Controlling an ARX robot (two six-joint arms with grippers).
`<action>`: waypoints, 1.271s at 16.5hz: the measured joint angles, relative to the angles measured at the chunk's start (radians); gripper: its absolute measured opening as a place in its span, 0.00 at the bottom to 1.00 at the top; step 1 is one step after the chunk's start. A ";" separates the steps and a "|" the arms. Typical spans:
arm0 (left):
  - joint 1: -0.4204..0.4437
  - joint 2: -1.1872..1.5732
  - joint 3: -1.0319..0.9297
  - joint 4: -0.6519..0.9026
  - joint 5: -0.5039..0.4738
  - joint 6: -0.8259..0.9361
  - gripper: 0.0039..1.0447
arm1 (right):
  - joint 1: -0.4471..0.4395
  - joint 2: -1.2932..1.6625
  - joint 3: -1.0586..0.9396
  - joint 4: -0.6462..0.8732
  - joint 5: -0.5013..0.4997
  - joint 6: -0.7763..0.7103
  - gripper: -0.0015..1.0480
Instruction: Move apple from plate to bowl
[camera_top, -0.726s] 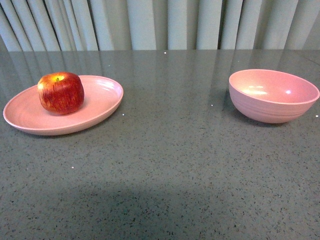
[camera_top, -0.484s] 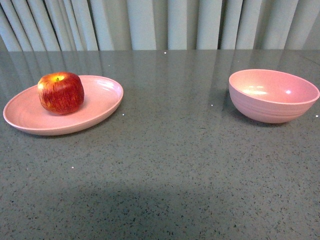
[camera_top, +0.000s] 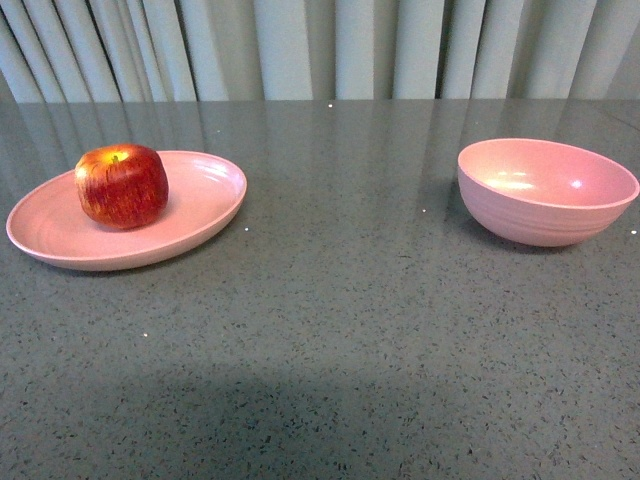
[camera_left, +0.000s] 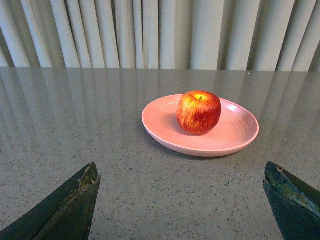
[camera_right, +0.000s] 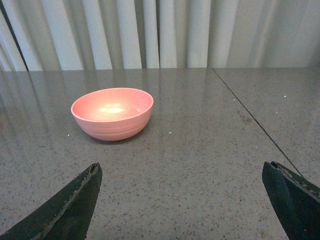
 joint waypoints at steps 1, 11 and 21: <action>0.000 0.000 0.000 0.000 0.000 0.000 0.94 | 0.000 0.000 0.000 0.000 0.000 0.000 0.94; 0.000 0.000 0.000 0.000 0.000 0.000 0.94 | 0.000 0.000 0.000 0.000 0.000 0.000 0.94; 0.000 0.000 0.000 0.000 0.000 0.000 0.94 | -0.068 0.260 0.157 0.051 -0.138 0.099 0.94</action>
